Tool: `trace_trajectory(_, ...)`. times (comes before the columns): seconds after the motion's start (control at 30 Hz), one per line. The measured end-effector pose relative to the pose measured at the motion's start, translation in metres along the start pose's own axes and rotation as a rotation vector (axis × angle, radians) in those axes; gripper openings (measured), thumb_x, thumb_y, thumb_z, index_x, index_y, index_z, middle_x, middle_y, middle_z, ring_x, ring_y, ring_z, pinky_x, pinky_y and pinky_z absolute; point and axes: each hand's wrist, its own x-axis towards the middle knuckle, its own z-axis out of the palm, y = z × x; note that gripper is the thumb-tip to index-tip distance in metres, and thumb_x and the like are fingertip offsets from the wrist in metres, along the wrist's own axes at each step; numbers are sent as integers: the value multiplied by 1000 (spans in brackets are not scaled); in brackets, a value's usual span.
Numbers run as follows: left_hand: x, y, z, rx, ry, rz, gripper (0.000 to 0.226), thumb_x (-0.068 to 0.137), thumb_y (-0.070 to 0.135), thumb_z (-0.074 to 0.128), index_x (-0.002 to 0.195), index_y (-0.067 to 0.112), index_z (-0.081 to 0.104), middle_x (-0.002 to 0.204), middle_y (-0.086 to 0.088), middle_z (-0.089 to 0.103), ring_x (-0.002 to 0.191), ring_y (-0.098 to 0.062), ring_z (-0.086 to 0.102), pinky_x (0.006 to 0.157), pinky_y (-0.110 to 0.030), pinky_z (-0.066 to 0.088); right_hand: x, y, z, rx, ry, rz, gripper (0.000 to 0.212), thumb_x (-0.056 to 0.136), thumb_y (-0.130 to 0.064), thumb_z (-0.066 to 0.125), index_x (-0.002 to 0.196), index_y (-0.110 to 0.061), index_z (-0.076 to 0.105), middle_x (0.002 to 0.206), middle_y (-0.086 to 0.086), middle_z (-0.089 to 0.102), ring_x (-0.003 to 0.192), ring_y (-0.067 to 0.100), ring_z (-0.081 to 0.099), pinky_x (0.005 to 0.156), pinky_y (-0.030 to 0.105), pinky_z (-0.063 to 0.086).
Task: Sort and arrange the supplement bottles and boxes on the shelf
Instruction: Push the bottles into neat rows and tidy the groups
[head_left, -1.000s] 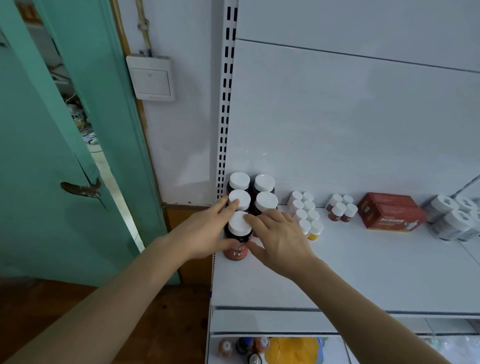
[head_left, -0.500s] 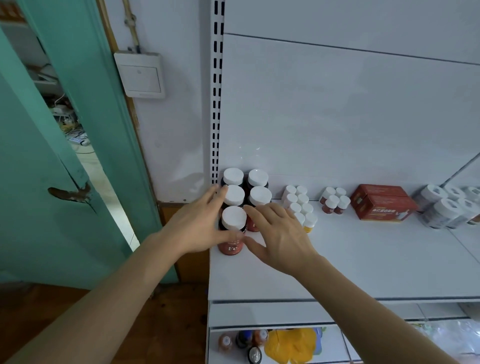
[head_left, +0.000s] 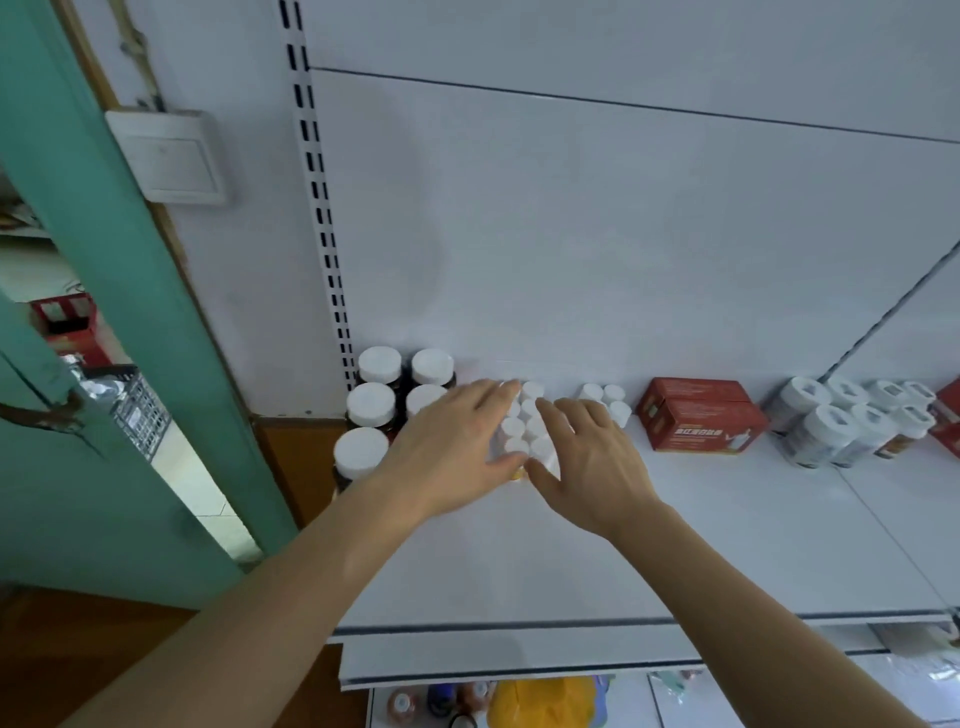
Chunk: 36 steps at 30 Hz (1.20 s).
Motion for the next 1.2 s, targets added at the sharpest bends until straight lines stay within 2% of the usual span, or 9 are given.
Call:
trace_trajectory(0.1, 16, 14, 25, 27, -137, -107, 80, 88, 54, 58, 151, 19, 25, 149, 0, 41, 130, -22, 46, 98, -39, 46, 5, 27, 4, -16, -102, -22, 78, 84, -58, 48, 146, -14, 36, 131, 6, 55, 119, 30, 49, 90, 44, 50)
trace_trajectory(0.23, 33, 16, 57, 64, -233, -280, 80, 85, 53, 52, 147, 16, 18, 138, -10, 47, 115, -30, 56, 81, -40, 49, 10, 50, 16, -3, -196, -69, 86, 85, -58, 55, 152, -15, 22, 141, 3, 48, 130, 27, 42, 98, 41, 47)
trace_trajectory(0.43, 43, 6, 80, 44, -362, -392, 100, 83, 45, 62, 154, 21, -4, 146, -13, 32, 121, -34, 52, 90, -45, 49, 25, 55, 23, 40, -330, -113, 97, 86, -54, 60, 156, -17, 4, 148, 5, 39, 132, 26, 41, 100, 38, 42)
trace_trajectory(0.57, 45, -4, 89, 25, -389, -380, 94, 86, 38, 62, 153, 22, -1, 150, -9, 30, 120, -33, 53, 91, -46, 49, 33, 53, 34, 53, -387, -107, 102, 85, -56, 61, 156, -16, 0, 142, 7, 43, 129, 28, 44, 100, 42, 45)
trace_trajectory(0.77, 46, -17, 98, 2, -358, -323, 85, 91, 39, 54, 155, 20, 1, 151, -5, 31, 120, -31, 53, 91, -42, 49, 38, 52, 42, 74, -356, -101, 94, 88, -56, 56, 157, -19, 3, 140, 4, 44, 122, 28, 49, 95, 44, 47)
trace_trajectory(0.9, 46, -19, 100, -9, -343, -297, 85, 91, 37, 54, 155, 17, 2, 152, -6, 30, 122, -31, 52, 90, -40, 48, 38, 50, 44, 48, -349, -119, 94, 89, -56, 53, 157, -17, 1, 140, 2, 44, 116, 28, 51, 93, 43, 47)
trace_trajectory(1.2, 48, -18, 101, 0, -339, -256, 85, 92, 36, 56, 155, 14, 2, 150, -7, 30, 122, -31, 51, 90, -41, 48, 37, 50, 40, 3, -331, -126, 94, 91, -56, 52, 157, -14, 0, 142, 3, 43, 117, 26, 50, 91, 39, 48)
